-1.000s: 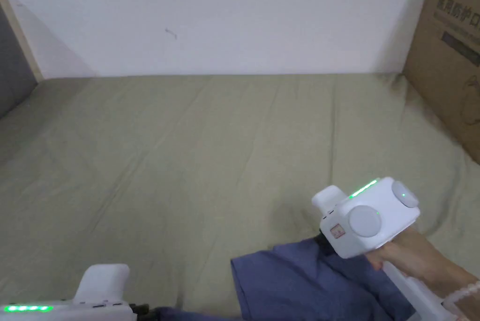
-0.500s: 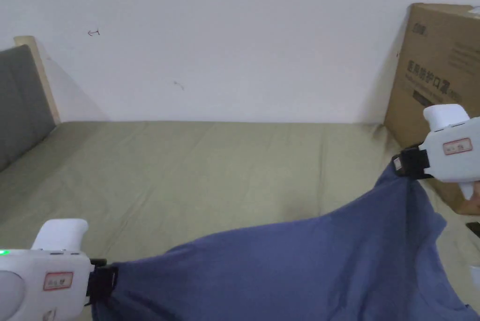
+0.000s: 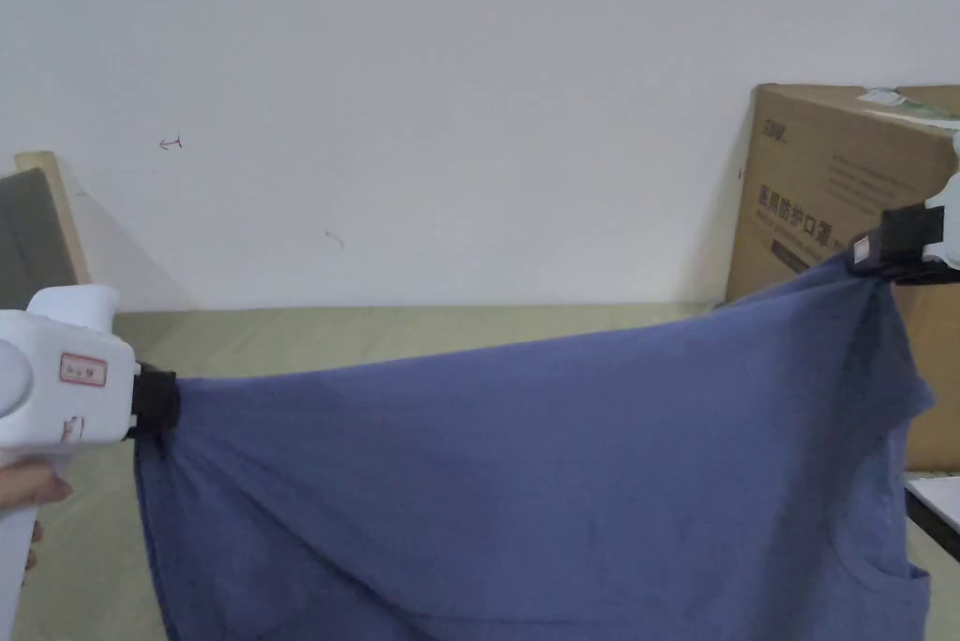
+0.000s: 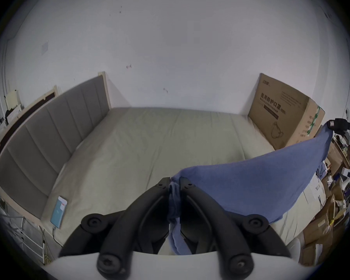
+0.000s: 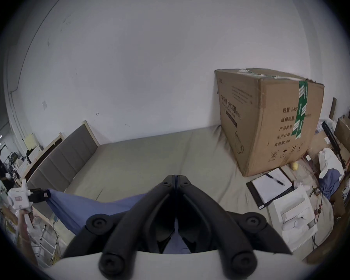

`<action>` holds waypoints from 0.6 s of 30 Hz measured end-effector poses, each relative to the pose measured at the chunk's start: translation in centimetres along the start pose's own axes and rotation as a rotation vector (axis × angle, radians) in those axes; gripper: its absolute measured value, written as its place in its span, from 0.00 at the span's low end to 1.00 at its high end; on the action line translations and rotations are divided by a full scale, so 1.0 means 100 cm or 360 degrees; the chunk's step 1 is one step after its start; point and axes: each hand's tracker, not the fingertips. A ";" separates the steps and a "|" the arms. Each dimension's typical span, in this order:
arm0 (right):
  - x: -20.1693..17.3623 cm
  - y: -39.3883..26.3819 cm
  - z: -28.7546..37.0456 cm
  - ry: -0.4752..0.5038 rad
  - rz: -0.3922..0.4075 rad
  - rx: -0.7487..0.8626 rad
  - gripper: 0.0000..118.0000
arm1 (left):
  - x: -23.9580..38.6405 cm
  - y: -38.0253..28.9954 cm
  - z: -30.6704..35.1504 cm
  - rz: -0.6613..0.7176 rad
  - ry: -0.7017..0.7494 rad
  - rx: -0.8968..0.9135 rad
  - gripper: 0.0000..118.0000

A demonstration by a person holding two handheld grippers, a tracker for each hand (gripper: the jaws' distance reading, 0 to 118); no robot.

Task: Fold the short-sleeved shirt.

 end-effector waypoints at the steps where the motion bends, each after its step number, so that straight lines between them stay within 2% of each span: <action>1: -0.002 0.007 0.000 -0.0009 0.0005 0.0004 0.00 | 0.000 0.012 -0.001 0.0012 0.0009 0.0016 0.05; 7: -0.020 0.067 -0.013 -0.0059 0.0052 0.0030 0.00 | 0.003 0.098 -0.010 -0.0012 0.0068 0.0139 0.05; 18: -0.057 0.196 -0.028 -0.0046 0.0027 0.0213 0.00 | -0.001 0.245 -0.021 -0.0002 0.0185 0.0372 0.05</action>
